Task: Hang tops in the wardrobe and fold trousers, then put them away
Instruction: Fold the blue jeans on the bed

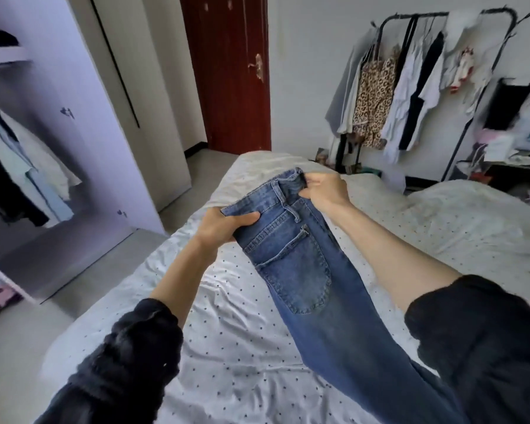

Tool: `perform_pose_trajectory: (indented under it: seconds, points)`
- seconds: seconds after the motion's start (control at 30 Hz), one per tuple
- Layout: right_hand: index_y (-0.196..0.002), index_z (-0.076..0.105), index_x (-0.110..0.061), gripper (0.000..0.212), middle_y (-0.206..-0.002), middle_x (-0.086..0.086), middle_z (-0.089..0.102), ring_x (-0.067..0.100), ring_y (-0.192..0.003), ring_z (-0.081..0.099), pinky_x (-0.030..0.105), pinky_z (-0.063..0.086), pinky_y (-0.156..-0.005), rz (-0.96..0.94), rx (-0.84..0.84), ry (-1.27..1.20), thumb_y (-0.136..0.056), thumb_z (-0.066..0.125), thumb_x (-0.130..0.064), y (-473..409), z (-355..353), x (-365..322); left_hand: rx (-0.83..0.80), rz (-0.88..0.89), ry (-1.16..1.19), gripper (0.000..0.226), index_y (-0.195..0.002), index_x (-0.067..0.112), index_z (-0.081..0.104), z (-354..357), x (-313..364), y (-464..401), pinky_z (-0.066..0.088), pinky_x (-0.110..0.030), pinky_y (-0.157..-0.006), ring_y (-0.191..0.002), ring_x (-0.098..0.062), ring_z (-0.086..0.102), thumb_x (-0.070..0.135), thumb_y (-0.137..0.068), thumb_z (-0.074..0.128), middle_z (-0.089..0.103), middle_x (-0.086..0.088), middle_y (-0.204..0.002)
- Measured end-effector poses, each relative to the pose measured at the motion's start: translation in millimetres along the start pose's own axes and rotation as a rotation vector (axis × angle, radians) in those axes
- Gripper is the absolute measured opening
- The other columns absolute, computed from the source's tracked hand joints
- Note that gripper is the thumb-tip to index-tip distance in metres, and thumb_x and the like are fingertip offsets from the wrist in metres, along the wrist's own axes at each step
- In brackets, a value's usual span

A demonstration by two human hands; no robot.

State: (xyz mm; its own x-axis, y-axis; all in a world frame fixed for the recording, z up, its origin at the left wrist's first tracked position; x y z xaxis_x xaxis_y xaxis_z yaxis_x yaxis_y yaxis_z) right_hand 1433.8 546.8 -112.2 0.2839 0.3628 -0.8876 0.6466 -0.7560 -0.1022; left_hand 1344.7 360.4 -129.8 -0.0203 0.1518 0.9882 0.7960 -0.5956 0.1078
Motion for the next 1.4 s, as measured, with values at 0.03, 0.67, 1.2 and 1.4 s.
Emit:
perform_pose_trajectory:
  seconds: [0.03,0.67,1.2,1.4]
  points:
    - [-0.11,0.07,-0.01,0.033,-0.112,0.01,0.069,0.025,-0.105,0.062,0.039,0.048,-0.096,0.004,-0.003,0.027,-0.078,0.069,-0.001,-5,20,2,0.019,-0.015,0.005,0.012,-0.075,0.013,0.067,-13,-11,-8,0.046,-0.013,-0.043,-0.051,-0.001,0.063,0.009,-0.074,0.078,0.068,0.009,-0.058]
    - [-0.151,0.0,-0.027,0.061,-0.159,0.004,-0.009,0.023,-0.147,-0.005,0.05,0.009,-0.116,0.094,-0.555,0.639,-0.1,0.026,-0.047,87,308,272,0.141,-0.631,-0.565,0.051,-0.123,0.001,0.049,-152,-358,-151,0.046,-0.04,-0.082,-0.103,-0.034,0.057,0.02,-0.081,0.072,0.06,-0.022,-0.117]
    - [-0.151,0.001,-0.024,0.061,-0.157,0.0,-0.011,0.027,-0.142,-0.022,0.058,0.0,-0.113,0.019,-0.579,0.691,-0.098,0.015,-0.051,88,398,342,-0.25,-0.417,-0.979,0.087,-0.121,0.018,0.052,-111,-365,-185,0.048,-0.043,-0.091,-0.102,-0.028,0.058,0.074,-0.056,0.067,0.063,-0.004,-0.108]
    - [-0.15,0.02,-0.018,0.057,-0.159,0.006,0.008,0.026,-0.147,0.002,0.051,0.008,-0.115,-0.073,-0.614,0.524,-0.099,0.038,-0.038,114,339,330,-0.027,-0.319,-0.947,0.052,-0.122,0.011,0.057,-93,-336,-163,0.05,-0.044,-0.086,-0.096,-0.032,0.062,0.03,-0.076,0.075,0.068,-0.015,-0.104]
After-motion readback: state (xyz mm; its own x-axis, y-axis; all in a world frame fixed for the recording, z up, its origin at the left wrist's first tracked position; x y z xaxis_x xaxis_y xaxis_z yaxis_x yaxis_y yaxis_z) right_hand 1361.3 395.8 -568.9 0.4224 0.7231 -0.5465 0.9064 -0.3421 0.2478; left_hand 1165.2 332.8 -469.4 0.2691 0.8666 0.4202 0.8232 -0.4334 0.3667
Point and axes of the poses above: each hand's wrist, its own y-axis away from the middle knuckle, its own z-axis out of the palm, x = y × z, the point moved 3 cm from there along -y, towards the middle knuckle
